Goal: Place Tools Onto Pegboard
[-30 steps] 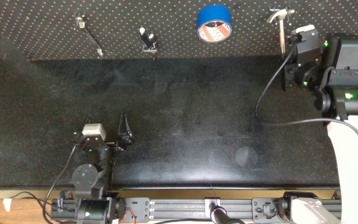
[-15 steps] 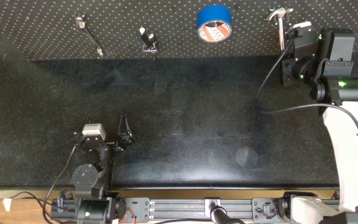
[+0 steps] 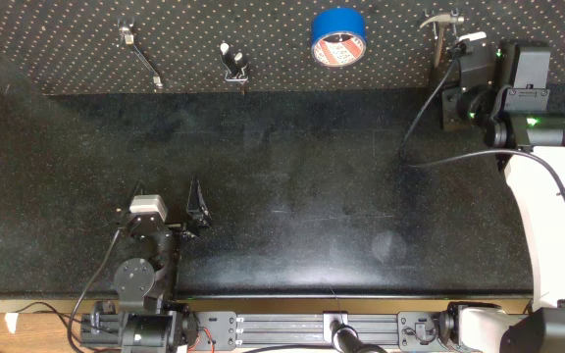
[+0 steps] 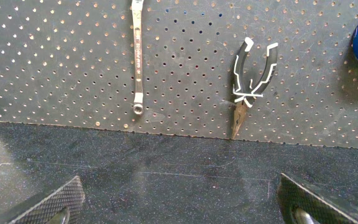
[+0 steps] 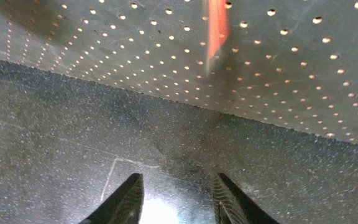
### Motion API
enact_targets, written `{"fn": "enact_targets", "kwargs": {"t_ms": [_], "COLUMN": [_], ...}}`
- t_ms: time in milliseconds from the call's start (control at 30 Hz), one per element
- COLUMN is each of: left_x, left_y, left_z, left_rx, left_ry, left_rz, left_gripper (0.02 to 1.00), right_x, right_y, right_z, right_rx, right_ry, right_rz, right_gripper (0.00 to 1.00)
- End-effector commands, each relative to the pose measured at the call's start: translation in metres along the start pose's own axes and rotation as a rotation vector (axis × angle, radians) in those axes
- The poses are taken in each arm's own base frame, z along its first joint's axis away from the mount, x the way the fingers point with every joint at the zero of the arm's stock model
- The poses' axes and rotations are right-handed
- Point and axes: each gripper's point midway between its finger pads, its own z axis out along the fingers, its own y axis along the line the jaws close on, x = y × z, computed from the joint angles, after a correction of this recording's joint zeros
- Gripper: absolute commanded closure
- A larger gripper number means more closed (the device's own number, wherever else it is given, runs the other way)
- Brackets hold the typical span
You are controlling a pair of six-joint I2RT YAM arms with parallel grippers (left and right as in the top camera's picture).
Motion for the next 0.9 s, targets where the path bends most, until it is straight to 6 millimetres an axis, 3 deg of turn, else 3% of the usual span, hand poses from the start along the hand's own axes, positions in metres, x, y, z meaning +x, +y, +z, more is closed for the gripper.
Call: {"fn": "enact_targets", "kwargs": {"t_ms": [33,200,367,633,900], "left_x": [0.001,0.001,0.001,0.001,0.001], "left_y": [0.0,0.0,0.0,0.0,0.0], "left_z": [0.0,0.0,0.0,0.0,0.0], "left_rx": [0.003,0.004,0.004,0.004,0.004], "left_ry": [0.002,0.002,0.002,0.002,0.003], "left_rz": [0.005,0.005,0.005,0.005,0.005], "left_gripper": [0.023,0.023,0.023,0.023,0.023], "right_x": [-0.001,0.012,0.053,0.107,0.135], "right_y": [0.0,-0.001,0.014,0.033,0.042], "right_z": [0.002,0.0,0.0,-0.021,-0.032], "right_rx": [0.006,0.031,0.019,0.034,0.043], "right_ry": [0.003,-0.022,-0.152,-0.373,-0.48], "right_rz": [0.003,-0.005,-0.032,-0.03,-0.028], "right_gripper": [0.025,0.023,0.025,0.025,0.025]}}
